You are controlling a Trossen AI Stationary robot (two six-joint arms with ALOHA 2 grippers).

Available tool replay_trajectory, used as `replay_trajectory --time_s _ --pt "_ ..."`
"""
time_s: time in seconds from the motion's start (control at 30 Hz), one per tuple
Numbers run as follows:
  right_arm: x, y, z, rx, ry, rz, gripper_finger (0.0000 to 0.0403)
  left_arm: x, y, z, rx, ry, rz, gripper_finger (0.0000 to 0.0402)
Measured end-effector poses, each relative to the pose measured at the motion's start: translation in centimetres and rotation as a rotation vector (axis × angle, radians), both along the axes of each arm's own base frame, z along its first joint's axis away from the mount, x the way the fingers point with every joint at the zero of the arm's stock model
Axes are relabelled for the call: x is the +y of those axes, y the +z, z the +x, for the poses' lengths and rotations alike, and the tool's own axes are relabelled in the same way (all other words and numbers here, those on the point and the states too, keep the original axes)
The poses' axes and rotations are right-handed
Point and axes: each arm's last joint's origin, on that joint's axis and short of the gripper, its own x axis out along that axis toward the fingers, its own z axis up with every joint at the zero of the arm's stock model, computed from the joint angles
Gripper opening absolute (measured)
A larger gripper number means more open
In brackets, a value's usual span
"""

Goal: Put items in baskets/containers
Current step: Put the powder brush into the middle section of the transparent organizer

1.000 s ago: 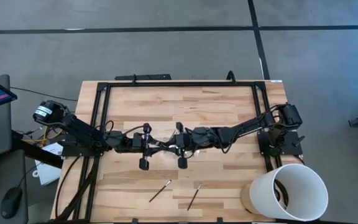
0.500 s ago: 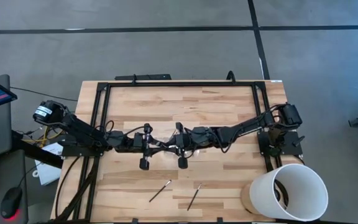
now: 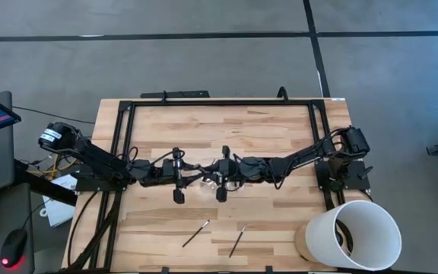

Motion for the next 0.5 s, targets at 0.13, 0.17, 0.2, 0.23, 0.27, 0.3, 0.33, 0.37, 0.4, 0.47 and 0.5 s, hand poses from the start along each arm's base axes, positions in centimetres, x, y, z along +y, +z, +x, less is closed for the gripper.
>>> replay_trajectory --time_s 0.13,0.17,0.2,0.23,0.27,0.3,0.33,0.37,0.4,0.47,0.5 --pt "-0.4 -1.6 -1.3 -0.039 -0.047 0.051 0.0037 -0.4 1.2 -1.2 -0.002 0.005 0.016 0.0141" --pt "-0.5 -2.0 -1.6 -0.049 -0.065 0.062 0.0037 -0.5 1.5 -1.6 -0.001 0.005 0.016 0.0147" --pt "-0.6 -2.2 -1.8 -0.056 -0.091 0.074 0.0037 -0.5 1.8 -1.9 0.005 0.004 0.018 0.0153" --pt "-0.6 -2.5 -2.0 -0.054 -0.122 0.081 0.0037 -0.6 2.0 -2.2 0.007 0.005 0.018 0.0158" --pt "-0.6 -2.9 -2.3 -0.045 -0.153 0.086 0.0037 -0.6 2.3 -2.5 0.003 0.002 0.016 0.0162" --pt "-0.5 -3.3 -2.6 -0.033 -0.186 0.087 0.0037 -0.6 2.6 -2.8 -0.001 0.001 0.013 0.0165" --pt "-0.3 -3.6 -2.8 -0.024 -0.207 0.090 0.0037 -0.7 2.9 -3.1 -0.007 -0.005 0.010 0.0167" --pt "0.0 -3.8 -3.0 -0.020 -0.219 0.095 0.0037 -0.7 3.1 -3.3 -0.012 -0.007 0.007 0.0168" --pt "0.3 -3.9 -3.2 -0.019 -0.225 0.099 0.0037 -0.7 3.2 -3.5 -0.013 -0.009 0.007 0.0169" --pt "1.0 -4.2 -3.6 -0.015 -0.246 0.100 0.0037 -0.6 3.3 -3.8 -0.017 -0.011 0.008 0.0167" --pt "1.3 -4.4 -3.8 -0.012 -0.261 0.096 0.0037 -0.6 3.3 -3.9 -0.019 -0.009 0.006 0.0165"
